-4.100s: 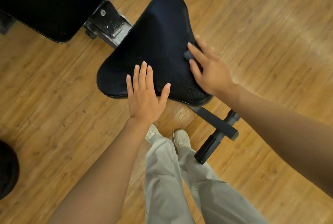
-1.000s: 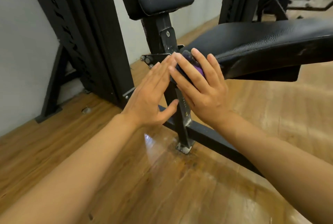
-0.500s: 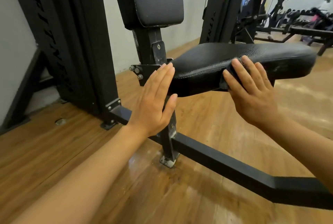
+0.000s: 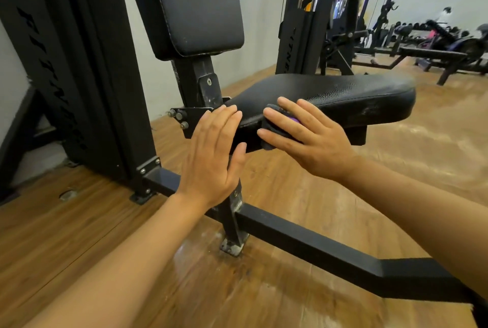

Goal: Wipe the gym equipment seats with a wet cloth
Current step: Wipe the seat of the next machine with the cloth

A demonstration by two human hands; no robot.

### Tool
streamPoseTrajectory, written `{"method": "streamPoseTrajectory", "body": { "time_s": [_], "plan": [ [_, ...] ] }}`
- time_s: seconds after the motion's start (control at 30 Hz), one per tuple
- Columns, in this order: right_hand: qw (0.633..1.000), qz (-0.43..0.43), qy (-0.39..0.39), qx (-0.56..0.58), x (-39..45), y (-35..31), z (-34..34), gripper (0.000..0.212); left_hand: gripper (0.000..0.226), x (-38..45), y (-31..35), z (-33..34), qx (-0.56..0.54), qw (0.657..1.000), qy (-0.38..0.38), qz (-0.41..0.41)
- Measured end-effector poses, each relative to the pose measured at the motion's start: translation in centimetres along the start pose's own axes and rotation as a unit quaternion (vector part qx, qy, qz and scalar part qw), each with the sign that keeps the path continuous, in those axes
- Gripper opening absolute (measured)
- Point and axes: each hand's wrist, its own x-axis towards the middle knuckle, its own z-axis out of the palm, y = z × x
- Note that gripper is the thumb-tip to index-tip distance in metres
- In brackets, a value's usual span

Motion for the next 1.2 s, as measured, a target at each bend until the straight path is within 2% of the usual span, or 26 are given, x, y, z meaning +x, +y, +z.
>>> {"method": "streamPoseTrajectory", "body": {
  "time_s": [0.13,0.23,0.4,0.6,0.8,1.0,1.2],
  "plan": [
    [0.997,0.029,-0.026,-0.071,-4.9,4.1,-2.7,0.055,0.043,1.2,0.8,0.9,0.06,0.997,0.017,0.043],
    [0.993,0.035,-0.04,-0.105,-6.8,5.4,-4.0,0.058,0.041,1.5,1.4,1.5,0.087,0.995,0.029,0.038],
    [0.993,0.096,-0.016,-0.06,-5.1,3.2,-3.2,0.049,0.042,1.3,1.7,1.8,0.103,0.994,0.029,0.029],
    [0.997,0.069,0.034,0.009,1.6,0.1,-0.5,0.043,0.044,1.2,1.7,1.7,0.096,0.995,0.028,0.017],
    [0.997,0.02,0.022,-0.066,-2.8,4.1,-2.4,0.047,0.044,1.2,2.2,1.8,0.099,0.994,0.039,0.012],
    [0.99,-0.009,-0.037,-0.134,-9.0,8.8,-5.6,0.055,0.044,1.3,1.9,2.2,0.119,0.992,0.047,0.023],
    [0.993,0.039,0.02,-0.11,-5.7,6.2,-4.0,0.048,0.044,1.2,1.4,2.4,0.142,0.988,0.047,0.042]
  ]
}}
